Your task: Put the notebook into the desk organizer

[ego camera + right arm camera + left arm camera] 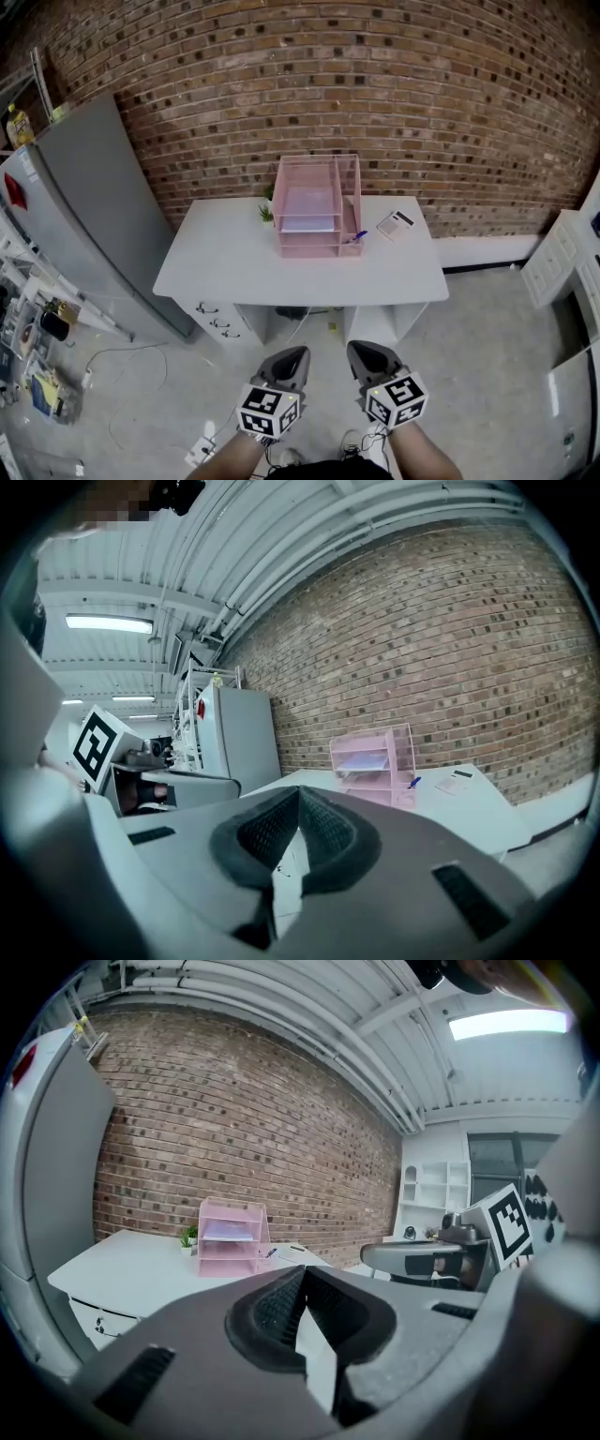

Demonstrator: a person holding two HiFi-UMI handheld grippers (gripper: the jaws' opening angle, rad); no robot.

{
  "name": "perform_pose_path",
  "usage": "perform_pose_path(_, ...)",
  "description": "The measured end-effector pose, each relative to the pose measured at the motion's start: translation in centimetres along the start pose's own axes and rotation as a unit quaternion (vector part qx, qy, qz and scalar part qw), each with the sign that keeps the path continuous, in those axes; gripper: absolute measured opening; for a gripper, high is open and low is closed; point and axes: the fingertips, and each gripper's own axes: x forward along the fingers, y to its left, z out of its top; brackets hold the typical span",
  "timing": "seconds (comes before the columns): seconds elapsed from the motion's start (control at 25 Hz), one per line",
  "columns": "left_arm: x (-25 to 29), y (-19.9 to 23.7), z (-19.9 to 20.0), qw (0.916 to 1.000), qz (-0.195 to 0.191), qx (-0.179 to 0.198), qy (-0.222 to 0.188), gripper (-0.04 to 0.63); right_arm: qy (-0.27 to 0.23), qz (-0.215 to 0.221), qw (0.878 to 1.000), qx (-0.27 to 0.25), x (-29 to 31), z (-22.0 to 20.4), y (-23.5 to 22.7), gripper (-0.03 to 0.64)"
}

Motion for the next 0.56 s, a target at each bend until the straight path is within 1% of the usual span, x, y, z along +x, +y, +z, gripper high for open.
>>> perform_pose_path(0.56, 0.49, -0.68, 0.56, 1.0, 0.001, 0.002, -0.003, 0.006, 0.0, 0.004, 1.0, 0.003, -0.24, 0.48, -0.85, 0.003)
